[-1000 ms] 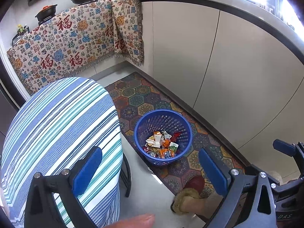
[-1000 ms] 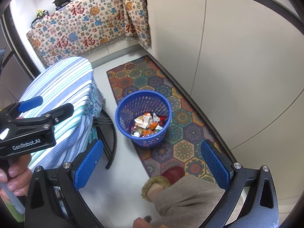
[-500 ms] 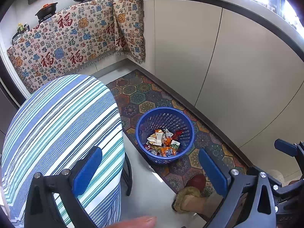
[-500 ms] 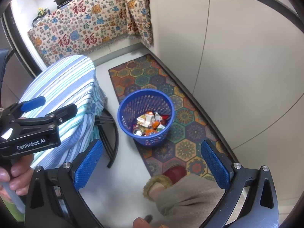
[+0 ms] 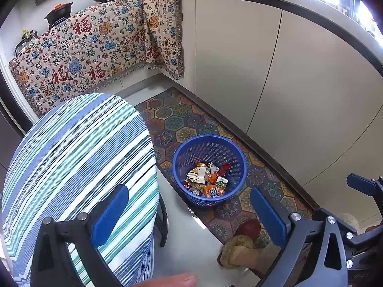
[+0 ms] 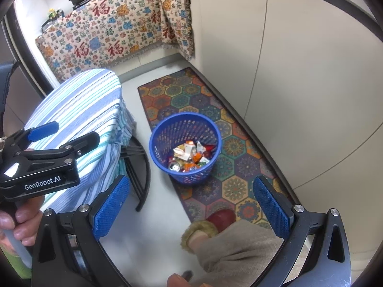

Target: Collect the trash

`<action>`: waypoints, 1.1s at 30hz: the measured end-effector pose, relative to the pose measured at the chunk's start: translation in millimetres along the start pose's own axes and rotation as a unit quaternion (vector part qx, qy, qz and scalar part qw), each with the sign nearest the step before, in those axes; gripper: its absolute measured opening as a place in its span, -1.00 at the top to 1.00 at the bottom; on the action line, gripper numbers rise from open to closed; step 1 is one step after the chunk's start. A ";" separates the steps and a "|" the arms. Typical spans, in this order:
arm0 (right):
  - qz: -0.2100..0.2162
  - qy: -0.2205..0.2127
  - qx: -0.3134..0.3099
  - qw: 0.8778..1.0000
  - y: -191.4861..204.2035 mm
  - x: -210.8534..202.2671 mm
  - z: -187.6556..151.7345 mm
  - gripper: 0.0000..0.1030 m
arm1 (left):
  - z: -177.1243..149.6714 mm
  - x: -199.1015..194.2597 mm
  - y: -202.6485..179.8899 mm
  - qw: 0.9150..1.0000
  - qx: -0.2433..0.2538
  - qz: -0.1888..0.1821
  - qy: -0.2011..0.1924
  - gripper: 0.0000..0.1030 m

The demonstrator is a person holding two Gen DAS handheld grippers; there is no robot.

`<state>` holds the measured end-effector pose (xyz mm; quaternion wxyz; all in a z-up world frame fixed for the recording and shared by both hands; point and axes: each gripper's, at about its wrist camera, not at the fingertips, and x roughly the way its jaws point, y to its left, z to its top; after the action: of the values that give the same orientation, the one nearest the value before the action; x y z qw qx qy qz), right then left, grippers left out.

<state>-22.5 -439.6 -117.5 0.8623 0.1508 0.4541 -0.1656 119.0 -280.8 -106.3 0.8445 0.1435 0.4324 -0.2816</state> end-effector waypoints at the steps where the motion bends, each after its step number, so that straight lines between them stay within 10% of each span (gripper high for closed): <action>1: 0.000 0.000 0.000 1.000 0.1 -0.1 0.0 -0.99 | 0.8 0.1 1.4 1.000 0.000 0.000 0.000 -1.00; 33: 0.000 -0.001 0.006 1.000 -8.9 1.0 2.2 -0.99 | 2.5 -1.8 -2.3 1.000 0.007 0.000 -0.007 -1.00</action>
<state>-24.1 -448.6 -118.0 0.8618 0.1555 0.4526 -0.1681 118.4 -283.2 -103.4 0.8463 0.1470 0.4251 -0.2855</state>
